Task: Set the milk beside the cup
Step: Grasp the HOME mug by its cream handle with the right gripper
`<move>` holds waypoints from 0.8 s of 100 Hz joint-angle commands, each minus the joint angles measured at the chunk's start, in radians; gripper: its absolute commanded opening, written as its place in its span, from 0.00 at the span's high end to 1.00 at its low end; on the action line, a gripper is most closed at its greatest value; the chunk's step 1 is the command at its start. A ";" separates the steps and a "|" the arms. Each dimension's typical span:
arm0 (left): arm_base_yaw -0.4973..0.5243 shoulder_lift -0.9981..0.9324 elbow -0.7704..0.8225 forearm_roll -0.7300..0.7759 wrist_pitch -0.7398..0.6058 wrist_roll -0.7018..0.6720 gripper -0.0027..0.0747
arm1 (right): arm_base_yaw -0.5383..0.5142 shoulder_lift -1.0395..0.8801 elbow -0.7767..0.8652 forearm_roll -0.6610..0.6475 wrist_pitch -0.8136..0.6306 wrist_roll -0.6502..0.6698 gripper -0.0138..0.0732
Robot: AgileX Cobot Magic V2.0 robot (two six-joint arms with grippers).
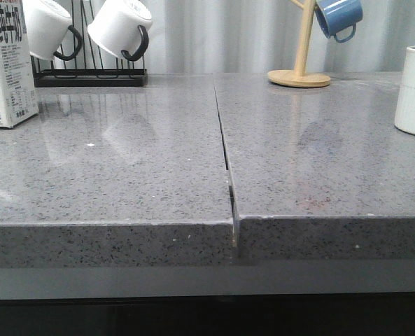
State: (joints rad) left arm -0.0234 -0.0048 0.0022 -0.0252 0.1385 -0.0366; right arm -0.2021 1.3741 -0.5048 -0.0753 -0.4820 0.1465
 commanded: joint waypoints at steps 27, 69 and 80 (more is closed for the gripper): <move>0.002 -0.033 0.041 -0.006 -0.081 -0.002 0.99 | -0.005 0.114 -0.125 -0.010 -0.136 -0.007 0.35; 0.002 -0.033 0.041 -0.006 -0.081 -0.002 0.99 | -0.001 0.177 -0.195 -0.011 -0.135 -0.007 0.92; 0.002 -0.033 0.041 -0.006 -0.081 -0.002 0.99 | 0.023 0.151 -0.195 -0.011 -0.132 -0.007 0.92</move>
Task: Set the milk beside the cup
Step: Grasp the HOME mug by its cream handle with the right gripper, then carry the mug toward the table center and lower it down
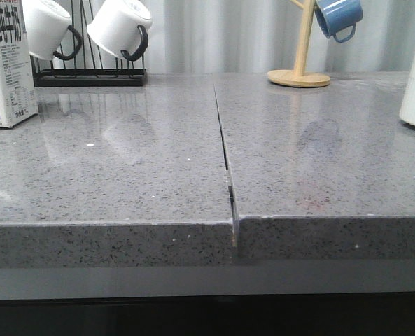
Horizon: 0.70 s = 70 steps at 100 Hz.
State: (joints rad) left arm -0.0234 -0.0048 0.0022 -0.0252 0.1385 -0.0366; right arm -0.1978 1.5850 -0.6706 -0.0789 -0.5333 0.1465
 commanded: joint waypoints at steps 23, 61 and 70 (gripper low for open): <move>0.002 -0.033 0.041 -0.006 -0.081 -0.002 0.99 | 0.162 -0.144 -0.032 0.014 -0.077 -0.007 0.92; 0.002 -0.033 0.041 -0.006 -0.081 -0.002 0.99 | 0.466 -0.085 -0.131 0.079 -0.057 -0.008 0.92; 0.002 -0.033 0.041 -0.006 -0.081 -0.002 0.99 | 0.515 -0.044 -0.162 0.108 -0.059 -0.008 0.92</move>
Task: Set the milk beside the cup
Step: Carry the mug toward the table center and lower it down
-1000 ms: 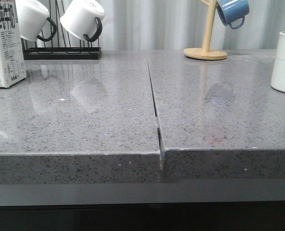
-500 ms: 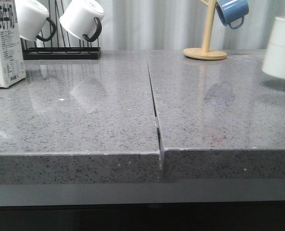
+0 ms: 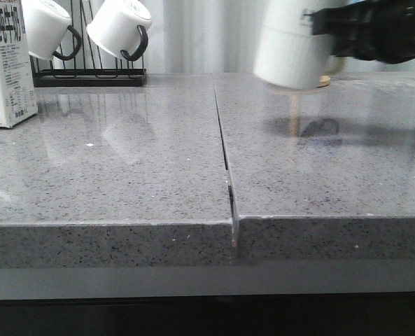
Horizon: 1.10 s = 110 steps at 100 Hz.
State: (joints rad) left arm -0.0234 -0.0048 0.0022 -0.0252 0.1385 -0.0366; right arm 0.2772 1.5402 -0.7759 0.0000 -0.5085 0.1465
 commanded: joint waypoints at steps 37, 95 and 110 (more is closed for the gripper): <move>0.002 -0.033 0.041 -0.006 -0.081 -0.002 0.99 | 0.120 0.151 -0.135 0.031 -0.109 -0.008 0.92; 0.002 -0.033 0.041 -0.006 -0.081 -0.002 0.99 | 0.126 0.181 -0.134 0.029 -0.102 -0.008 0.58; 0.002 -0.033 0.041 -0.006 -0.081 -0.002 0.99 | 0.126 0.173 -0.128 0.029 -0.095 -0.008 0.58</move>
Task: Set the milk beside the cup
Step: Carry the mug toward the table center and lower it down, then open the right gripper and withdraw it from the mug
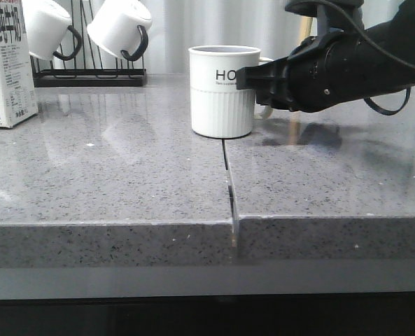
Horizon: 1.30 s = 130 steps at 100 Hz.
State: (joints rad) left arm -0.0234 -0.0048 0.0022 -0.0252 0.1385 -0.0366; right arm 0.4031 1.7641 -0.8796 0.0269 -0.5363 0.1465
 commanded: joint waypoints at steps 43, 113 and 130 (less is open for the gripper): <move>0.002 -0.033 0.041 -0.006 -0.081 -0.002 0.99 | 0.000 -0.253 0.108 0.000 0.022 -0.008 0.60; 0.002 -0.033 0.041 -0.006 -0.081 -0.002 0.99 | 0.000 -0.970 0.284 -0.063 0.581 -0.008 0.90; 0.002 -0.033 0.041 0.025 -0.081 -0.002 0.99 | 0.000 -1.142 0.347 -0.063 0.609 -0.008 0.90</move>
State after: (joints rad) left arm -0.0234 -0.0048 0.0022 -0.0137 0.1385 -0.0366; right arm 0.4031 0.7054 -0.5332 -0.0240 0.1224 0.1465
